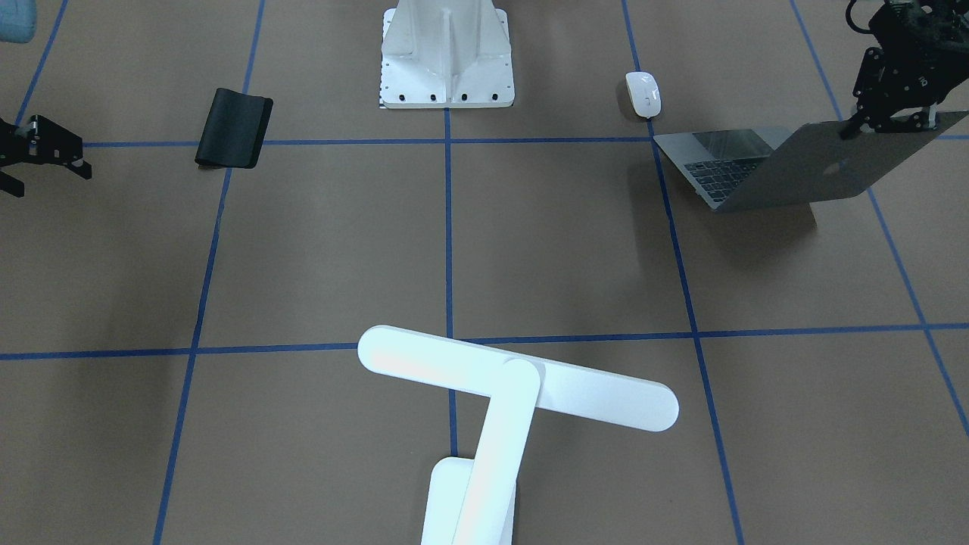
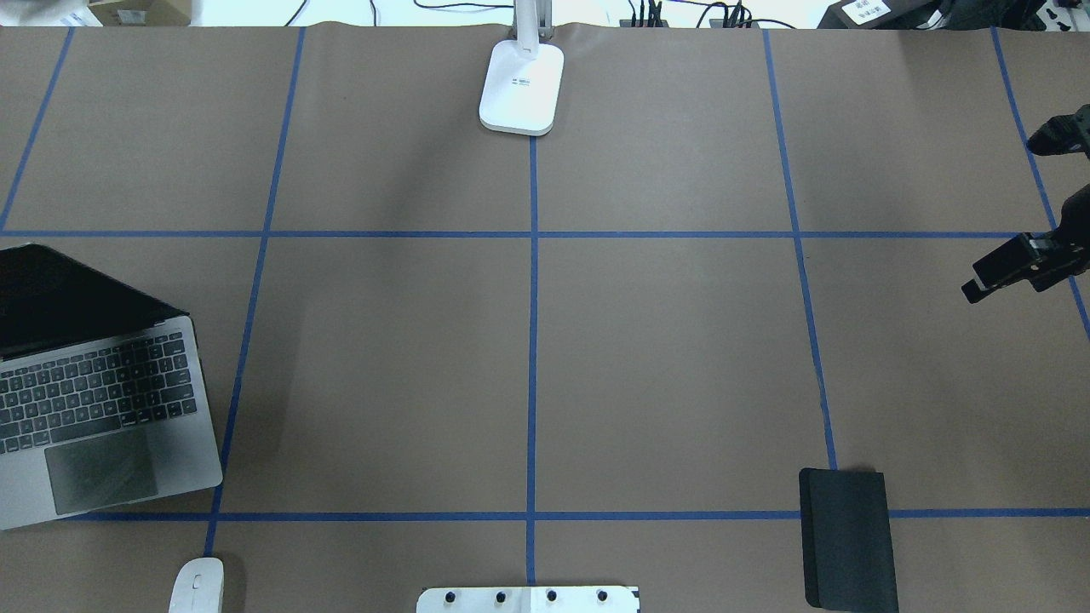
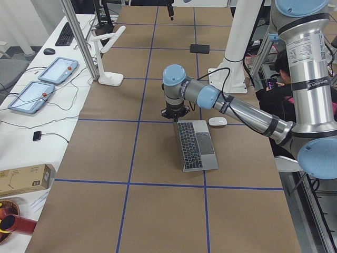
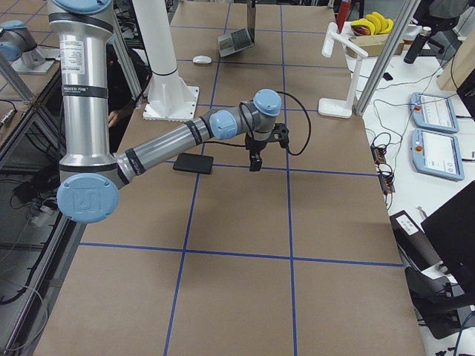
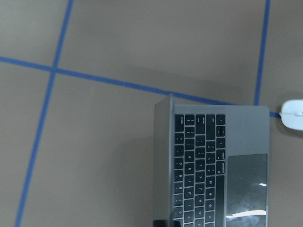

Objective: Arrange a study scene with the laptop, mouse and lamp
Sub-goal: 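Slide the silver laptop away from the robot with the left gripper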

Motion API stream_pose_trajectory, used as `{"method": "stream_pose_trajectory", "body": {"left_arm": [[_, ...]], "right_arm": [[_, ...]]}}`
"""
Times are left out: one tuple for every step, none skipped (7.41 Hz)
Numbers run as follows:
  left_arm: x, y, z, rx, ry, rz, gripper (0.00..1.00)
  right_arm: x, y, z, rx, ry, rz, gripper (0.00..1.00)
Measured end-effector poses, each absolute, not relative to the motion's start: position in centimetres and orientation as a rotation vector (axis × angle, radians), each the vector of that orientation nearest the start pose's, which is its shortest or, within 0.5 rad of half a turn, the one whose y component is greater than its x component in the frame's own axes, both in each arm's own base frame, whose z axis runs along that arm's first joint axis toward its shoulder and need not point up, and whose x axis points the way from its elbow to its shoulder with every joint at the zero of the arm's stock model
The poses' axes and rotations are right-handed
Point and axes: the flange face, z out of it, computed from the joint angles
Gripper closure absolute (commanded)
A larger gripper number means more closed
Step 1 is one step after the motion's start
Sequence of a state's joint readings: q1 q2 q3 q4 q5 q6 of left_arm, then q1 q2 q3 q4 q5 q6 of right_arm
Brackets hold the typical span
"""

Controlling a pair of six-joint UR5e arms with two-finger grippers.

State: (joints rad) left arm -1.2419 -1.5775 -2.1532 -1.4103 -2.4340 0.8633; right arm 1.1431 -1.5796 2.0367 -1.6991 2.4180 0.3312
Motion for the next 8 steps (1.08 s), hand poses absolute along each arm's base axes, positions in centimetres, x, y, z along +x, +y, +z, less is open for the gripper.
{"method": "stream_pose_trajectory", "body": {"left_arm": [[9.9,-46.5,37.0,0.673,0.765,1.286,0.86],[10.9,-48.6,35.3,0.685,0.761,1.295,0.86],[12.4,-50.3,33.4,0.697,0.744,1.315,0.85],[14.1,-51.7,31.6,0.706,0.702,1.344,0.85],[15.8,-52.8,30.0,0.718,0.666,1.371,0.85],[17.3,-53.7,28.4,0.734,0.636,1.394,0.85],[18.7,-54.5,26.8,0.749,0.603,1.412,0.85],[20.5,-54.8,25.1,0.758,0.588,1.417,0.85]], "right_arm": [[-13.9,-44.6,44.5,-0.027,-0.896,-0.227,0.00],[-13.9,-44.5,44.5,-0.027,-0.899,-0.227,0.00],[-13.9,-44.6,44.2,-0.024,-0.902,-0.229,0.00],[-14.0,-44.7,43.9,-0.011,-0.906,-0.236,0.00],[-14.0,-44.8,43.5,0.011,-0.912,-0.245,0.00],[-13.9,-44.8,43.4,0.033,-0.917,-0.253,0.00],[-13.9,-45.0,43.4,0.044,-0.915,-0.253,0.00],[-13.7,-45.4,43.7,0.052,-0.904,-0.246,0.00]]}}
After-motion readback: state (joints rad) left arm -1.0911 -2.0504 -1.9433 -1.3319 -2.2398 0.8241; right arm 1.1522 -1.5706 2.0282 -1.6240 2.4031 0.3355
